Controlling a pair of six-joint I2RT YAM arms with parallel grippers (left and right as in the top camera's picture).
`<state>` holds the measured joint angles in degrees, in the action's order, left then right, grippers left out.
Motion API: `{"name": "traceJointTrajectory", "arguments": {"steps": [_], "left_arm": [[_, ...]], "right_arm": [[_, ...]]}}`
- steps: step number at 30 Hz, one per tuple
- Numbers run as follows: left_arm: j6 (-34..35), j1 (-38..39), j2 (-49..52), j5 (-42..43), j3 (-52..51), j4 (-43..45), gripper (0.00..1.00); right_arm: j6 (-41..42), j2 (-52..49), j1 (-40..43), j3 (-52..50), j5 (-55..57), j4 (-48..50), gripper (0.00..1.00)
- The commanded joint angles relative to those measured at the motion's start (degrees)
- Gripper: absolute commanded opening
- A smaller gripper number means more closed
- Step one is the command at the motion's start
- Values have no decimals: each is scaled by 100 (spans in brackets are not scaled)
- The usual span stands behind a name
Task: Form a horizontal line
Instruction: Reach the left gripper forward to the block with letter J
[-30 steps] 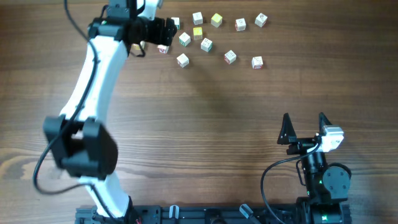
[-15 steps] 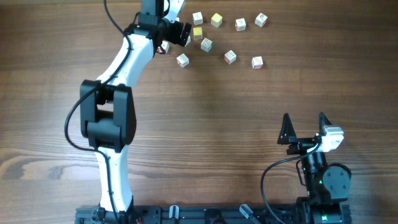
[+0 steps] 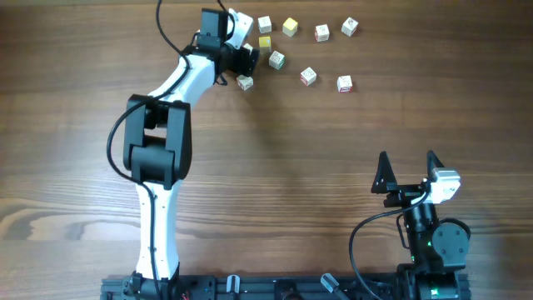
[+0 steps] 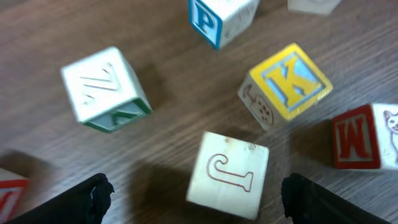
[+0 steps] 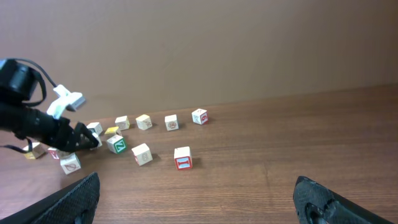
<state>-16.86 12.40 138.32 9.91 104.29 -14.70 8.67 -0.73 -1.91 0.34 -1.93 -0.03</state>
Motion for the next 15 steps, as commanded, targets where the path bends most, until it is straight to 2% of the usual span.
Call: {"name": "traceJointTrajectory", "arguments": {"steps": [1, 5, 8, 14, 15], "left_arm": [[-72, 59, 122, 297, 109, 79, 82], [-72, 83, 120, 310, 109, 129, 68], [-70, 90, 120, 310, 109, 120, 52], [-70, 90, 120, 308, 109, 120, 42], [-70, 90, 118, 308, 109, 122, 37]], "right_arm": [[-103, 31, 33, -4, -83, 13, 100], [-103, 31, 33, -4, -83, 11, 100], [-103, 31, 33, -4, -83, 13, 100], [-103, 31, 33, -4, -83, 11, 100], [-103, 31, 33, -4, -83, 11, 100]]}}
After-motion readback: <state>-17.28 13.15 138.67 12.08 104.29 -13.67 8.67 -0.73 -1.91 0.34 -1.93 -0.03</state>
